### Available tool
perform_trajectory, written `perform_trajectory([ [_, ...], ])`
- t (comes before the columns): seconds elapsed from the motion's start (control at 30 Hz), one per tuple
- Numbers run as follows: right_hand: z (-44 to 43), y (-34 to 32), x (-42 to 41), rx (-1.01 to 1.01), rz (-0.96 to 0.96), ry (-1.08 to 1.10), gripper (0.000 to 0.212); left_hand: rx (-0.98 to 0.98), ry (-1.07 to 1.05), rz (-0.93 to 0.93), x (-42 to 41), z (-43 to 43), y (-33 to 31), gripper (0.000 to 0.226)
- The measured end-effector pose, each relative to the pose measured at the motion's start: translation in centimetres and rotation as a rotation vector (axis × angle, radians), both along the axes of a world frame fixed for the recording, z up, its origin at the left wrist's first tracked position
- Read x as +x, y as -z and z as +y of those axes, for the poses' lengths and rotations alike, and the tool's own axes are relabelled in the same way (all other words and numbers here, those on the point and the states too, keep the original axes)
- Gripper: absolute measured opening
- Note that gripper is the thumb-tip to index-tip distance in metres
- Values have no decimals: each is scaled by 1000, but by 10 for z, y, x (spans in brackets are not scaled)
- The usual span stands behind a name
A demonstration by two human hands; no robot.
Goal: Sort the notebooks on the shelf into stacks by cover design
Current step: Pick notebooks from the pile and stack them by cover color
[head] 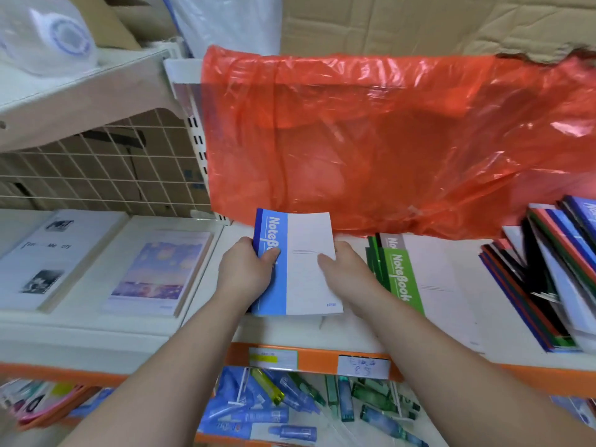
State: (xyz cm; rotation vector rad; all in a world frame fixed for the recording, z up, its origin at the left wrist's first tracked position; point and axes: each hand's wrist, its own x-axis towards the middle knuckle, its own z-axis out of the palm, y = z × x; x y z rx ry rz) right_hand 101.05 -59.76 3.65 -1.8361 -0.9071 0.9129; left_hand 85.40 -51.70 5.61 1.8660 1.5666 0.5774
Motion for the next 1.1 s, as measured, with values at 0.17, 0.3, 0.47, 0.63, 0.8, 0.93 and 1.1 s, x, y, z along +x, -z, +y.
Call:
perform_trajectory([
  [0.17, 15, 1, -7, -60, -185, 11, 24, 0, 4, 34, -10, 15, 9, 32],
  [0.3, 19, 2, -7, -120, -306, 16, 26, 18, 41, 80, -11, 24, 15, 28],
  [0.47, 20, 7, -12, -191, -423, -6, 33, 58, 67, 197, -12, 28, 20, 30],
  [0.63, 21, 18, -13, -224, -456, 1, 35, 64, 97, 229, -14, 29, 22, 33],
  [0.8, 23, 22, -14, -242, -455, 11, 39, 54, 106, 228, -16, 31, 26, 33],
  [0.93, 24, 25, -15, -238, -462, 12, 37, 43, 110, 230, -16, 31, 29, 33],
  [1.1, 26, 26, -15, -248, -484, 19, 37, 25, 115, 234, -16, 31, 29, 33],
])
